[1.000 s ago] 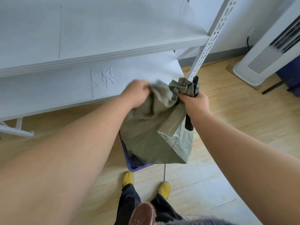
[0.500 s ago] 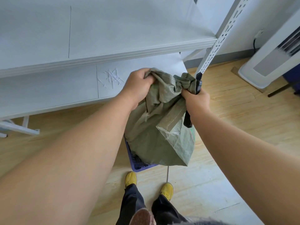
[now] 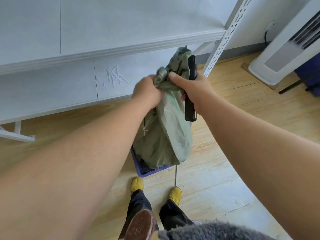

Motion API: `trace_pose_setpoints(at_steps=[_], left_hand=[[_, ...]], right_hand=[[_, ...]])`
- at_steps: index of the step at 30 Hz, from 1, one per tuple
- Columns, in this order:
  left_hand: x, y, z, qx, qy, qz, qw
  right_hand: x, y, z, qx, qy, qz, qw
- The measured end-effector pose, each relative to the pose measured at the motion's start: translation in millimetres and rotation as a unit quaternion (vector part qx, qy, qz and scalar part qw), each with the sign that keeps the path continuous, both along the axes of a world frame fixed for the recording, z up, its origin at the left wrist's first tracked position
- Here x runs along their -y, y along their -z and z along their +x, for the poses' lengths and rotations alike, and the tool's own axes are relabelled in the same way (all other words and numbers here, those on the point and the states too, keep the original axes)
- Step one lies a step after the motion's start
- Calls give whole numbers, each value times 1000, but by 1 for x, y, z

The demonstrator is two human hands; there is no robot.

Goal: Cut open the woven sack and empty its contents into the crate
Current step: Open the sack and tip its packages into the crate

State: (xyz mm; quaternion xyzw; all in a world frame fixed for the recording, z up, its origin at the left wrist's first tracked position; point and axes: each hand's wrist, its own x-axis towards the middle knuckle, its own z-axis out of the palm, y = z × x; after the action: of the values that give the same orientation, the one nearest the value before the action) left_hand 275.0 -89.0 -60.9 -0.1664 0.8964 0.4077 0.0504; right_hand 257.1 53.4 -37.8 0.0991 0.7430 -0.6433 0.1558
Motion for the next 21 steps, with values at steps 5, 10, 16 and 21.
trace_pose_setpoints(at_steps=[5,10,16,21], left_hand=[[32,-11,-20,6,-210,166,963],[23,-11,-25,46,-192,256,946],[25,-7,-28,28,-150,217,964],[36,-15,-35,21,-187,229,955]], right_hand=[[-13,24,10,26,-59,146,987],[0,62,27,55,-135,257,955],[11,78,11,153,12,72,986],[19,57,3,78,-5,25,997]])
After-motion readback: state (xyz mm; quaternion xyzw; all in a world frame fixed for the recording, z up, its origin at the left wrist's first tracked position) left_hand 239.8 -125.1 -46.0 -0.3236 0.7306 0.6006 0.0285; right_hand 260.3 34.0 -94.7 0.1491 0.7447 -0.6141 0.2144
